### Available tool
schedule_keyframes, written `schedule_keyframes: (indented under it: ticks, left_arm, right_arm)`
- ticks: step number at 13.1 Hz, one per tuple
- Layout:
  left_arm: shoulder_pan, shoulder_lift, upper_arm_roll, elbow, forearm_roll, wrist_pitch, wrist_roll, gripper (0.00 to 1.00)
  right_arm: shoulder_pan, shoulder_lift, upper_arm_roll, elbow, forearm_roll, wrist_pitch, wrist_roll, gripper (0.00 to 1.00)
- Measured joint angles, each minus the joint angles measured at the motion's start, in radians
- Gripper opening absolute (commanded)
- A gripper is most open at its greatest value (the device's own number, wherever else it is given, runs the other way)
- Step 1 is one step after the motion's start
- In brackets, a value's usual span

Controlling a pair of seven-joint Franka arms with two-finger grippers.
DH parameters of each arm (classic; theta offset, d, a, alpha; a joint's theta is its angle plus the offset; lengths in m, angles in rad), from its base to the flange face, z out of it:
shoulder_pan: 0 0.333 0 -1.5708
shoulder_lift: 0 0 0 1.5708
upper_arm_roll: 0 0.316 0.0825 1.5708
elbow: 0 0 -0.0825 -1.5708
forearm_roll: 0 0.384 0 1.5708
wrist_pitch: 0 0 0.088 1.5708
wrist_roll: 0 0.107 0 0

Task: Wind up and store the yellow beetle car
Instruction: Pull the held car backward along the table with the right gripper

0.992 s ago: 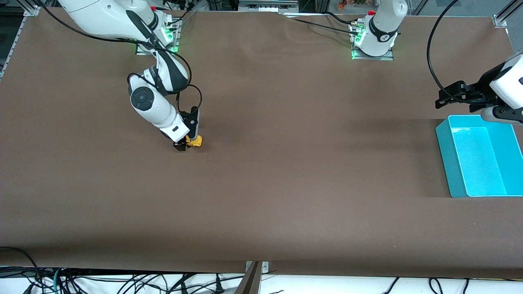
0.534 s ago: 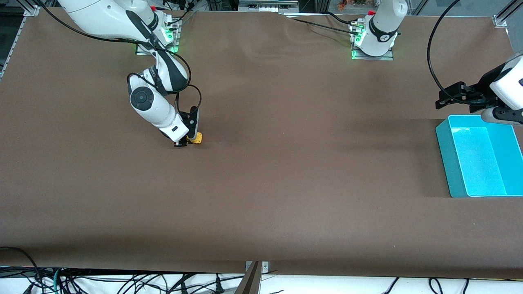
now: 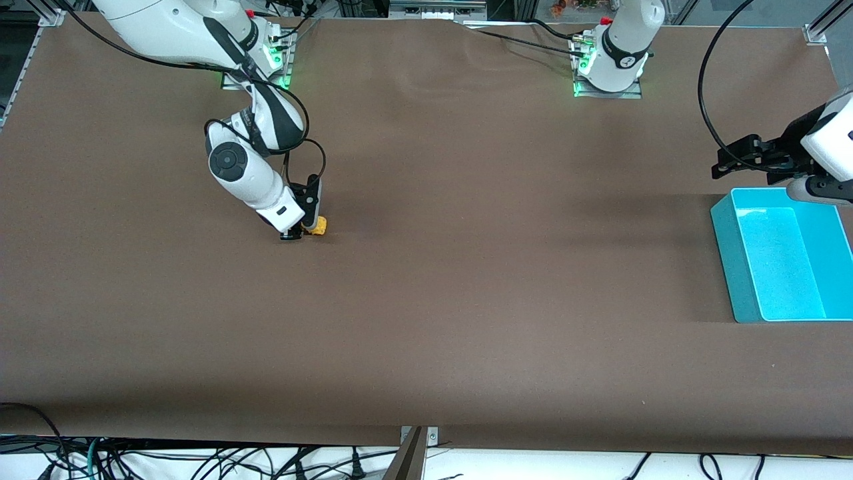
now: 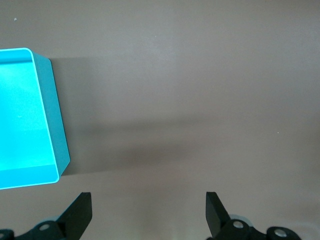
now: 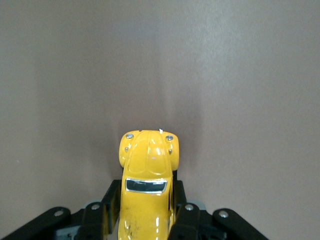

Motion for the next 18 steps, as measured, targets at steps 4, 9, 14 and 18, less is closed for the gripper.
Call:
schedule_keyframes:
  ticks: [4,9,14,18]
  left_arm:
    - [-0.001,0.006,-0.001,0.0,0.0,0.0,0.0,1.0]
    - [-0.005,0.006,-0.003,0.002,0.0,0.0,0.0,1.0]
    - [-0.008,0.007,-0.004,0.003,0.0,0.0,0.0,1.0]
    - [-0.008,0.007,-0.004,0.003,0.0,0.0,0.0,1.0]
  right_arm:
    - [0.0,-0.037,-0.067,-0.041,0.0,-0.012,-0.048,0.22]
    - [-0.002,-0.076,-0.199,-0.085,0.001,-0.03,-0.224,0.22]
    - [-0.002,-0.088,-0.279,-0.102,0.001,-0.03,-0.306,0.22]
    - [-0.002,-0.09,-0.299,-0.105,0.001,-0.03,-0.341,0.31]
